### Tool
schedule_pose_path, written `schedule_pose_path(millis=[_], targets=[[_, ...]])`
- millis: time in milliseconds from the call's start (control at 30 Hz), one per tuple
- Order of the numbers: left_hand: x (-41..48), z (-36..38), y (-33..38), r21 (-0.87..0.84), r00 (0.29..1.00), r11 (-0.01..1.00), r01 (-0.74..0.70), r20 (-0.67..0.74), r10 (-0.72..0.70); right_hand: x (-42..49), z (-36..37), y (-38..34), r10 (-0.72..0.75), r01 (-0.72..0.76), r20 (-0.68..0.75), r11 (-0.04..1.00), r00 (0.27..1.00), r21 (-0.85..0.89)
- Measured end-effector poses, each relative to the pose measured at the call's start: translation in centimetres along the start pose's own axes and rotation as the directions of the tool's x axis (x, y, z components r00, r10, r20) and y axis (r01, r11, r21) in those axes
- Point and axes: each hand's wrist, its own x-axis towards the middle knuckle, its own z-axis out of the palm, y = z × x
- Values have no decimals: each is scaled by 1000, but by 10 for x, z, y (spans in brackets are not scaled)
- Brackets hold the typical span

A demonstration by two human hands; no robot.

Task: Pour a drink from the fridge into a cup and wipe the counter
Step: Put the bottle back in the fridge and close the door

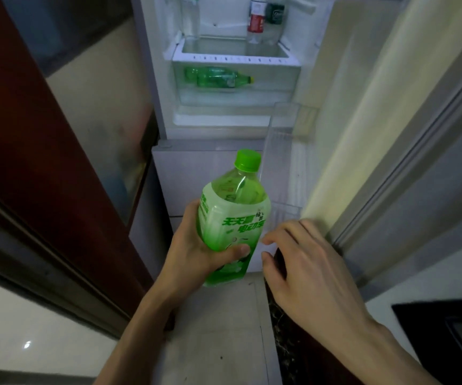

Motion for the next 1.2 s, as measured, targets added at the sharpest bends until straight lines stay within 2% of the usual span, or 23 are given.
schedule_pose_path(millis=[333,467,667,867,1067,1200], targets=[[3,24,14,93,999,995,-38,-20,40,-16,-18,61,51,-47,-98,998,994,46],[5,29,18,108,999,993,-53,-6,54,-20,-26,73,123,-114,-108,990,986,87],[16,35,30,157,993,982,-100,-42,108,-10,-32,65,67,-41,-167,987,984,153],[41,15,38,146,982,976,-160,-75,172,42,-19,36,88,-36,-179,961,980,274],[99,-33,49,169,955,952,-256,-108,276,121,2,13,136,-91,-150,957,979,274],[150,-64,59,102,931,938,-332,-122,343,184,9,2,196,-144,-160,946,967,289]])
